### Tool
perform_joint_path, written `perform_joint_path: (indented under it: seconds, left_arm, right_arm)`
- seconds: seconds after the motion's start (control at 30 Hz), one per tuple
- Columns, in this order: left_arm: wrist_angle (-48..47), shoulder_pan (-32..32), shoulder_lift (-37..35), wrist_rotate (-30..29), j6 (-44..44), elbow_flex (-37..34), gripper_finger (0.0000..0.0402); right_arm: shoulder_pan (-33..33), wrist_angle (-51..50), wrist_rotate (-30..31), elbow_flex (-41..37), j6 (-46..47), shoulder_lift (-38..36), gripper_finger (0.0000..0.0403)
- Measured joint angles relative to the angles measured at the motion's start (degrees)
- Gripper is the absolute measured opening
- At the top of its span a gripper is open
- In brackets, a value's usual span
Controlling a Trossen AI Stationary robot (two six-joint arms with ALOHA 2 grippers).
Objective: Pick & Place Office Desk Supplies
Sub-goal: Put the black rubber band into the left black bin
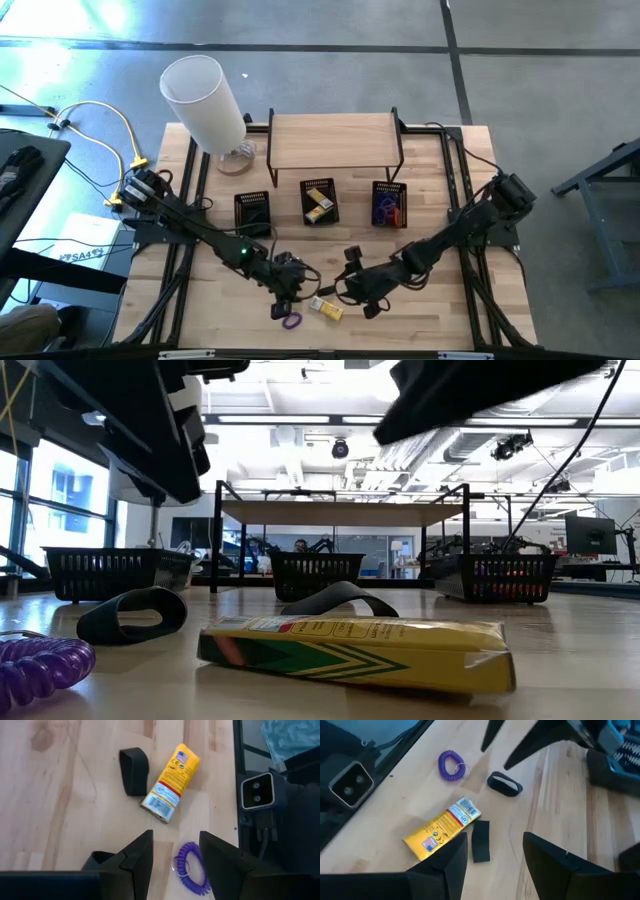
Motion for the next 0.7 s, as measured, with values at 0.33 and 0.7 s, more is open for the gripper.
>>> perform_joint_path:
  seconds: [0.33,0.7]
  left_arm:
    - [-0.09,-2.79,0.02,-0.34,0.18,0.00,0.0154]
    - [0.19,-6.87,0.04,-3.46,0.04,0.00,0.0154]
  right_arm:
    - [-0.48,-6.95,-4.16,4.11,1.65,0.90,0.0181]
    - [-0.94,-3.31,-2.16,4.01,-1.65,7.14,0.0181]
